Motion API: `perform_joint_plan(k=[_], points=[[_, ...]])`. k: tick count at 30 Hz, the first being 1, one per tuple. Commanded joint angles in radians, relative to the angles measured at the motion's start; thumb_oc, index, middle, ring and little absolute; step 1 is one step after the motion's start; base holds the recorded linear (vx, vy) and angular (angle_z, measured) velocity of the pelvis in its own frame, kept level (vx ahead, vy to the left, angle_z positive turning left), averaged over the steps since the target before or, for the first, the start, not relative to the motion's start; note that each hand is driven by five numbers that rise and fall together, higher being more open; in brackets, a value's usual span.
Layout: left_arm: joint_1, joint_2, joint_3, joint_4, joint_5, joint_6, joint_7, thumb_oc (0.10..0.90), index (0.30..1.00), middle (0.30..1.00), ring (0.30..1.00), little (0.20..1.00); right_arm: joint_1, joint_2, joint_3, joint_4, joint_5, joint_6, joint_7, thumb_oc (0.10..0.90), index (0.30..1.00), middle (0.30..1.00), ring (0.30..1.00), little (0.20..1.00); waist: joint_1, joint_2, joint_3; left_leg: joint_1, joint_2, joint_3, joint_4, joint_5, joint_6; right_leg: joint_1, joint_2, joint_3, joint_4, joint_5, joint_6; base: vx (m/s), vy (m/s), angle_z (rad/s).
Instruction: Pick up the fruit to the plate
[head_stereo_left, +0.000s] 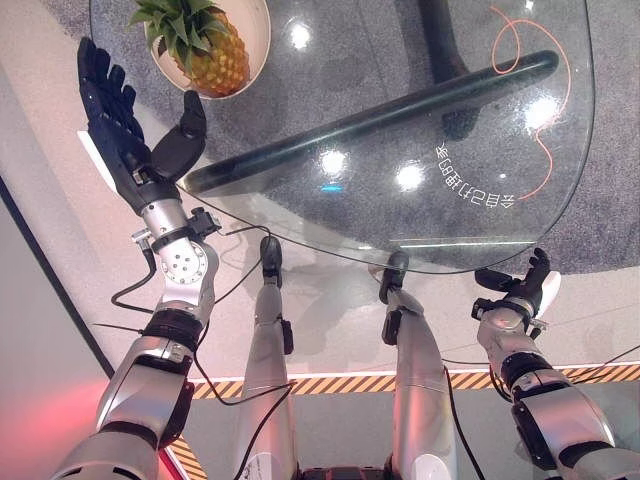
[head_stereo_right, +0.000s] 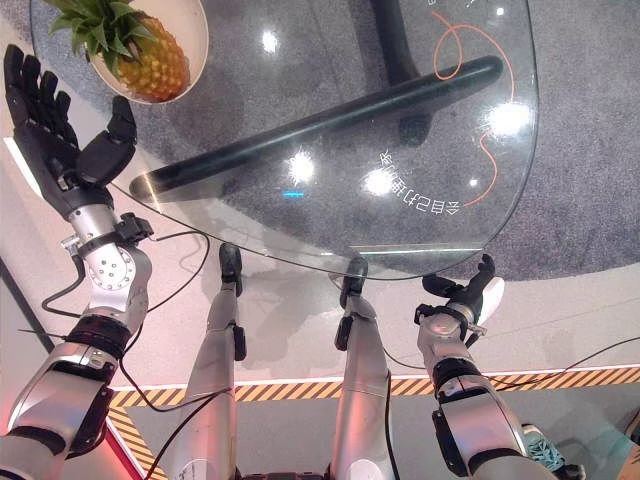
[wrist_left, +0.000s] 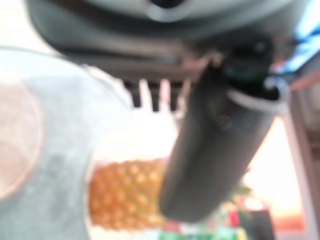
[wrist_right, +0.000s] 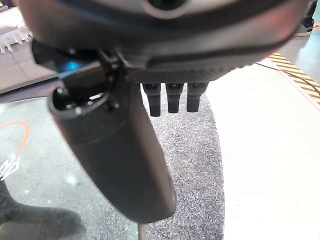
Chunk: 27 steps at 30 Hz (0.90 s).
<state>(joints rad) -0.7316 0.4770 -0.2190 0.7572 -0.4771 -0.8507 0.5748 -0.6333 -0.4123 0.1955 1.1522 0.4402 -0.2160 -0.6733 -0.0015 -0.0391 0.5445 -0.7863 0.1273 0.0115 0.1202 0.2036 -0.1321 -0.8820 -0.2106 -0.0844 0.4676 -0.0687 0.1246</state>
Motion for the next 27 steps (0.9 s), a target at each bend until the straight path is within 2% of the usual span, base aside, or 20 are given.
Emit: perform_joint_plan(k=[1,5,11,13,20,21,22,23,24,27], points=[[-0.062,0.012,0.074,-0.062,0.007,-0.084,0.006,0.800,0.900,0.900,0.900,0.900,0.058,-0.053,-0.046,-0.018,0.015,-0.030,-0.058,0.800,0.900,0.900,0.900,0.900,0.004,0.002,-0.024,-0.013,-0.016,-0.010,0.180,-0.191,0.019,0.099,0.011,-0.055,-0.151,0.082,0.006,0.00,0.000,0.00],[-0.039,0.010,0.077,-0.056,-0.011,-0.028,-0.022,0.800,0.900,0.900,0.900,0.900,0.070,-0.050,-0.055,-0.017,0.021,-0.034,-0.048,0.800,0.900,0.900,0.900,0.900,0.008,0.004,-0.024,-0.004,-0.019,-0.012,0.174,-0.189,0.020,0.105,0.011,-0.059,-0.150,0.083,0.007,0.00,-0.017,0.00],[0.081,0.007,0.094,-0.018,-0.040,0.089,-0.037,0.800,0.900,0.900,0.900,0.900,0.123,-0.036,-0.072,-0.031,0.020,-0.039,-0.014,0.800,0.900,0.900,0.900,0.900,0.019,0.011,-0.024,0.062,-0.020,-0.013,0.135,-0.178,0.017,0.168,0.008,-0.061,-0.175,0.088,0.014,-0.01,-0.021,0.03],[0.138,0.003,0.114,0.007,-0.104,0.131,-0.079,0.800,0.900,0.900,0.900,0.900,0.148,-0.035,-0.076,-0.025,0.020,-0.035,0.007,0.800,0.900,0.900,0.900,0.900,0.024,0.016,-0.024,0.108,-0.021,-0.013,0.114,-0.172,0.014,0.217,0.003,-0.061,-0.196,0.090,0.019,-0.02,0.006,0.00],[0.327,-0.033,0.148,0.128,-0.091,0.244,-0.240,0.800,0.900,0.900,0.900,0.900,0.277,-0.020,-0.124,0.005,-0.007,-0.020,0.089,0.800,0.900,0.900,0.900,0.900,0.048,0.022,-0.029,0.366,-0.027,-0.002,0.005,-0.142,0.013,0.482,-0.028,-0.069,-0.298,0.119,0.044,0.03,0.006,0.02],[0.331,-0.034,0.149,0.131,-0.089,0.247,-0.244,0.800,0.900,0.900,0.900,0.900,0.281,-0.020,-0.125,0.006,-0.008,-0.020,0.092,0.800,0.900,0.900,0.900,0.900,0.048,0.023,-0.028,0.376,-0.027,-0.002,0.000,-0.141,0.013,0.491,-0.028,-0.069,-0.302,0.120,0.044,0.14,0.019,0.08],[0.376,-0.048,0.148,0.170,-0.077,0.288,-0.294,0.800,0.900,0.900,0.900,0.900,0.318,-0.016,-0.133,0.014,-0.013,-0.003,0.136,0.800,0.900,0.900,0.900,0.900,0.050,0.024,-0.068,0.427,-0.024,0.005,-0.037,-0.135,0.013,0.542,-0.032,-0.073,-0.333,0.126,0.050,0.14,0.014,0.10],[0.392,-0.053,0.150,0.182,-0.075,0.300,-0.316,0.800,0.900,0.900,0.900,0.900,0.331,-0.015,-0.134,0.013,-0.012,0.006,0.150,0.800,0.900,0.900,0.900,0.900,0.051,0.024,-0.082,0.445,-0.022,0.007,-0.050,-0.132,0.012,0.560,-0.032,-0.075,-0.345,0.129,0.052,0.26,0.036,0.11],[0.441,-0.065,0.152,0.222,-0.050,0.332,-0.361,0.800,0.900,0.900,0.900,0.900,0.371,-0.005,-0.142,0.032,-0.037,0.020,0.200,0.800,0.900,0.900,0.900,0.900,0.049,0.026,-0.129,0.502,-0.015,0.016,-0.093,-0.124,0.008,0.621,-0.028,-0.076,-0.380,0.131,0.053,0.21,0.036,0.06],[0.509,-0.092,0.144,0.280,-0.035,0.380,-0.440,0.800,0.900,0.900,0.900,0.900,0.427,0.009,-0.145,0.055,-0.096,0.036,0.244,0.800,0.900,0.900,0.900,0.900,0.045,0.029,-0.196,0.596,-0.010,0.025,-0.154,-0.112,0.006,0.714,-0.026,-0.081,-0.433,0.144,0.056,0.21,0.049,0.01]])
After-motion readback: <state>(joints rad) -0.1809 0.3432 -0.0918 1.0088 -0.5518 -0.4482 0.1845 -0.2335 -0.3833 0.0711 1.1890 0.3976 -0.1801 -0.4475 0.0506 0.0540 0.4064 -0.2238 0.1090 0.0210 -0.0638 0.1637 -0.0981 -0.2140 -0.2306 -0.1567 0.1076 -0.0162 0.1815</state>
